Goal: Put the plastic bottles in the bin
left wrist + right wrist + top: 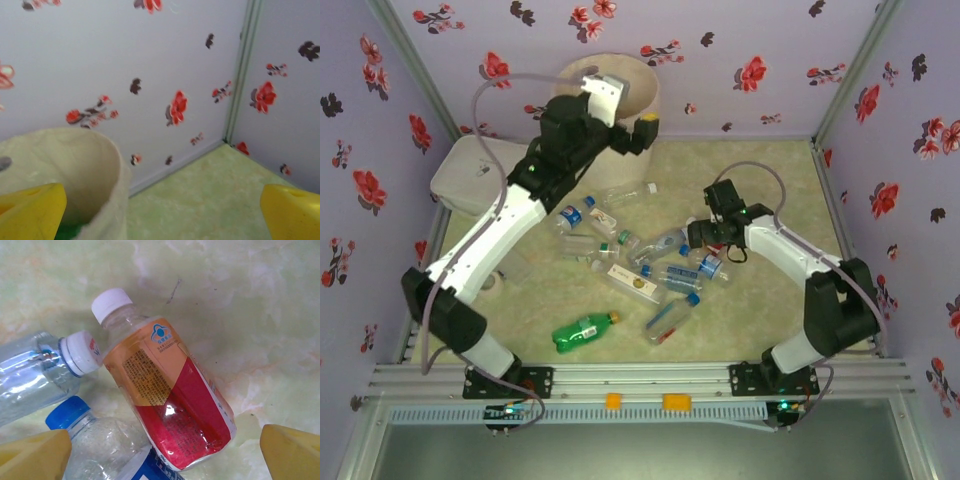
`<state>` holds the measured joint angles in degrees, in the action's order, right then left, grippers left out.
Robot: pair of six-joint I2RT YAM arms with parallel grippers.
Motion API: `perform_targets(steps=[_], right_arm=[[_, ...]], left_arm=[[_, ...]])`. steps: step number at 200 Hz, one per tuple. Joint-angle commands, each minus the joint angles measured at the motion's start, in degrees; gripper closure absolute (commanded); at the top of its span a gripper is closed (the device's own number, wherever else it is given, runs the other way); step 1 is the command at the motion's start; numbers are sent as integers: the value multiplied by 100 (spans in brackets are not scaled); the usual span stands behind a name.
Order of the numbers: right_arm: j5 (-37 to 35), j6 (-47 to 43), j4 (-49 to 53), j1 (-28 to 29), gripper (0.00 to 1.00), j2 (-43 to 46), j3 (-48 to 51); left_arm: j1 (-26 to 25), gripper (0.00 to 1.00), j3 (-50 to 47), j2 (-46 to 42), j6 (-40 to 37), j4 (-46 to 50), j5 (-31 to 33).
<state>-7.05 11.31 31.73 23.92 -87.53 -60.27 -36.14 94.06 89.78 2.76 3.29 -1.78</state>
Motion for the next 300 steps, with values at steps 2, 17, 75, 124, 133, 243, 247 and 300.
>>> perform_targets(steps=[2, 17, 75, 124, 133, 243, 247, 300], right_arm=[[177, -421, 510, -113, 4, -198, -314], [255, -495, 571, -183, 5, -290, -375], [591, -569, 441, -290, 8, -631, -419], [557, -585, 299, -446, 9, -1078, -525], [500, -598, 314, -470, 10, -1182, -578], [388, -734, 282, -674, 19, -1611, -675], [397, -735, 282, -681, 19, -1610, -670], [480, -683, 178, -740, 34, -1528, -569]], left_arm=[[72, 0, -1038, -357, 572, -706, -30], [63, 0, -1602, -619, 878, -801, -41], [46, 0, -2848, -816, 1702, -641, -193], [28, 0, -3341, -432, 2472, -1075, -283], [28, 0, -3330, -334, 2534, -1126, -301], [36, 0, -2758, 359, 2645, -638, -525], [34, 0, -2731, 384, 2646, -606, -528], [41, 0, -2559, 582, 2670, -382, -524]])
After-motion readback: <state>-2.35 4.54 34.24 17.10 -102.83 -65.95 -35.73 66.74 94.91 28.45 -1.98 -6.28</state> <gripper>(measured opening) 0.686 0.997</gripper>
